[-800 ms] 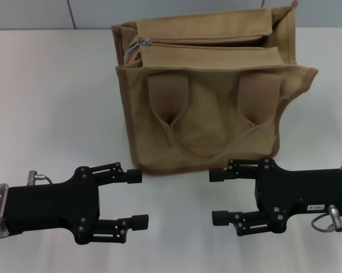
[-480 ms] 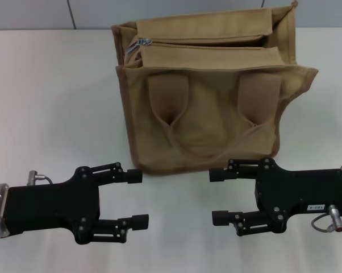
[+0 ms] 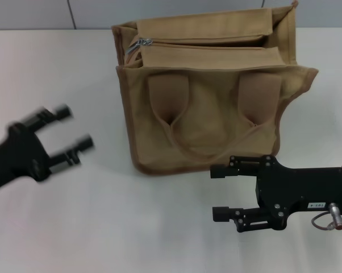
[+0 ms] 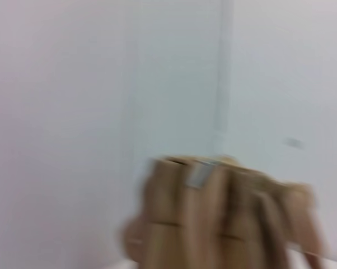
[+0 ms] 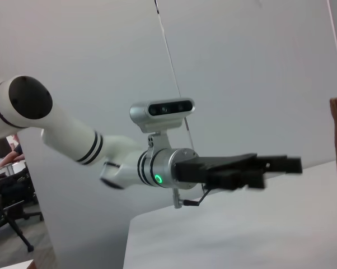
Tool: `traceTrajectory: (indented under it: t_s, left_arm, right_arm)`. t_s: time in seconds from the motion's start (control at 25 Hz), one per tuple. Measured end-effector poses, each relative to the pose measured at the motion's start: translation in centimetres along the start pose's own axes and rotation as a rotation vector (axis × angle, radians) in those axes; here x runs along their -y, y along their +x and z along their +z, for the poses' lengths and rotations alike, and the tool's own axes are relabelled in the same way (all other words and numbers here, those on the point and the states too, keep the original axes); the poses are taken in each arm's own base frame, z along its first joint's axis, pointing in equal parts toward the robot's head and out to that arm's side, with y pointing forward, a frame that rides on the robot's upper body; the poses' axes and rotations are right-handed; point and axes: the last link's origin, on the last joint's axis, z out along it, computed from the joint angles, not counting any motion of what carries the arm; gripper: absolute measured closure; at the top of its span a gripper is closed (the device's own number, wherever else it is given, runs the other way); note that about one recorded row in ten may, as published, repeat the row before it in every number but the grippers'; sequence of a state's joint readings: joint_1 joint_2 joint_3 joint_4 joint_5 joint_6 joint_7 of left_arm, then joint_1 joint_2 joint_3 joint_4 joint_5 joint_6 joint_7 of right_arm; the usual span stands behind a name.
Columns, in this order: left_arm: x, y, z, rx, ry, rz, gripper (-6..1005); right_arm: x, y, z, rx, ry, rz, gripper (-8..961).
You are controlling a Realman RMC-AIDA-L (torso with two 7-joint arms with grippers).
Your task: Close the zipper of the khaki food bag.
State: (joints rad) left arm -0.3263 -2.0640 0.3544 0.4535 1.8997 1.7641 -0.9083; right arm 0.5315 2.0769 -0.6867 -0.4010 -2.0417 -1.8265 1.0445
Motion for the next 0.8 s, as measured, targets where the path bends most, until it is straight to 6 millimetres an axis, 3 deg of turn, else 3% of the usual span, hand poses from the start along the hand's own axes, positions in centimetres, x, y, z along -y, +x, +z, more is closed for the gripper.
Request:
traceTrajectory:
  t_s: [0.28, 0.8]
  left_arm:
    - [1.2, -0.4, 1.9, -0.025, 0.086, 0.035, 223]
    - [2.7, 0.8, 9.2, 0.003, 0.029, 0.113, 248]
  right_arm:
    - [0.0, 0.0, -0.1, 0.010, 0.004, 0.007, 186]
    - [-0.3, 0.0, -0.3, 0.030, 0.010, 0.015, 186]
